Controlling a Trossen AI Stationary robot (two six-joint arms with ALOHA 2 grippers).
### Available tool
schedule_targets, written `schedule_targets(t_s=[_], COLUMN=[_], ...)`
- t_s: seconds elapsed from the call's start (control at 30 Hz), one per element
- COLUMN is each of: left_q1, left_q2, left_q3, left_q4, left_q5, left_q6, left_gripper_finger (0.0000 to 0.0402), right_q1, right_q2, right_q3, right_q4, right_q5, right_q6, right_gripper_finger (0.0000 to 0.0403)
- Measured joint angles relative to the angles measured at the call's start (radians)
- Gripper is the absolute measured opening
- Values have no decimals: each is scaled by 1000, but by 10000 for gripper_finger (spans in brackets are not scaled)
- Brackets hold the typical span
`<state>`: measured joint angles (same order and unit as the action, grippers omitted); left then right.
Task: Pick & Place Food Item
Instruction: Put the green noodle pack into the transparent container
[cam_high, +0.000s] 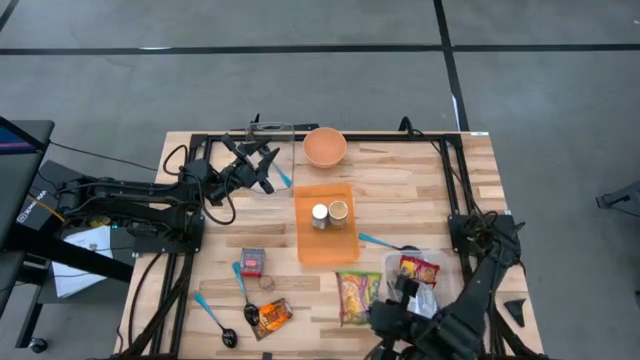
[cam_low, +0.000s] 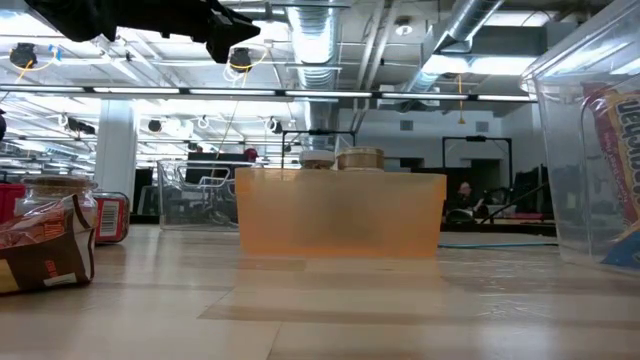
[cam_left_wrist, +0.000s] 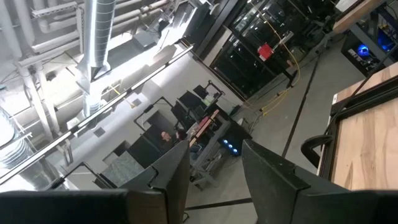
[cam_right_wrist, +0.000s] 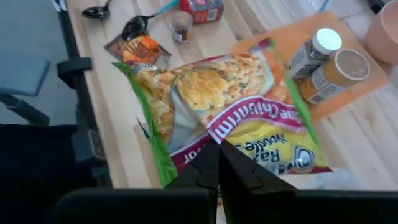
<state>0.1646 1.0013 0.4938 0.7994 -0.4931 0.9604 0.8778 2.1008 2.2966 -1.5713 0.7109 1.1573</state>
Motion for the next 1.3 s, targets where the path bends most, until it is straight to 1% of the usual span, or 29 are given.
schedule_targets(t_s=[0.2,0.37,0.53,0.63,0.77,0.9,1.0,1.1,1.2,1.3], left_q1=[0,0,0,0,0,0,0,0,0,0], left_q2=[0,0,0,0,0,0,0,0,0,0], left_q3=[0,0,0,0,0,0,0,0,0,0], left_q4=[0,0,0,0,0,1,1,2,2,1], left_q5=[0,0,0,0,0,0,5,15,19,20], left_q6=[0,0,0,0,-1,-5,-7,-7,-7,-7], left_gripper_finger=[140,140,140,140,140,140,140,140,140,140], right_q1=[53,87,116,123,115,86,54,15,-7,-7], right_q2=[-14,-15,-15,-15,-23,-92,-144,-174,-212,-299], right_q3=[-1,-1,-1,-1,-3,-23,-46,-70,-139,-259], right_q4=[0,0,0,0,1,1,-1,0,1,2], right_q5=[-5,-61,-69,-78,-67,-20,34,42,40,44], right_q6=[39,61,100,93,16,-83,-173,-275,-331,-292], right_gripper_finger=[0,0,0,0,0,0,0,0,0,0])
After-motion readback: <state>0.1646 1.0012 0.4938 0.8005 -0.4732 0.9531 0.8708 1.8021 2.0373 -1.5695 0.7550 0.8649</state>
